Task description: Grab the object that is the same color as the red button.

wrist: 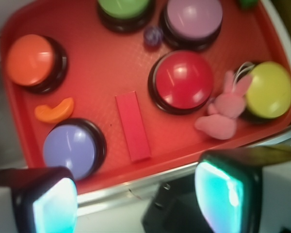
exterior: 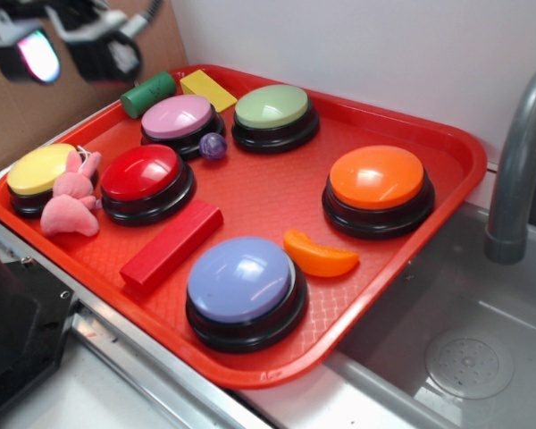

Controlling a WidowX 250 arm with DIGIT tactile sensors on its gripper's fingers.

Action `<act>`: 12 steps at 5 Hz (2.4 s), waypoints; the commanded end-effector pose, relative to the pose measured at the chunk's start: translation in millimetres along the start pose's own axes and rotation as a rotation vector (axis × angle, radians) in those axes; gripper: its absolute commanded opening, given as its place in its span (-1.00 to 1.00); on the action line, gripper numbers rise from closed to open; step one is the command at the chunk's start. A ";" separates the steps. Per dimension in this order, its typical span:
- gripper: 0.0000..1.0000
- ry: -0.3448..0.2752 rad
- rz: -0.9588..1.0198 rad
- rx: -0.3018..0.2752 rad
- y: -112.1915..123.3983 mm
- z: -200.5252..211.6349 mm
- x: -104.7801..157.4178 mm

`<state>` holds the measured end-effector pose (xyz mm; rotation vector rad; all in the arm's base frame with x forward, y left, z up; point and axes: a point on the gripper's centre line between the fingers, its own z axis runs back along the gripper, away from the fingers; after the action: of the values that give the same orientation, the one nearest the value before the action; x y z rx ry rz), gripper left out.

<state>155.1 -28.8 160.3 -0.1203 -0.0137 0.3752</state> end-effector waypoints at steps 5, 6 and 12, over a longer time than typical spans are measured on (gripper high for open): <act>1.00 -0.018 0.393 0.000 6.8 -147.5 18.3; 1.00 -0.036 0.383 0.001 3.2 -152.8 15.0; -1.00 -0.044 -0.054 0.117 -23.3 -66.7 63.3</act>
<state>215.9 -33.4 79.0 0.0171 0.0251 0.3421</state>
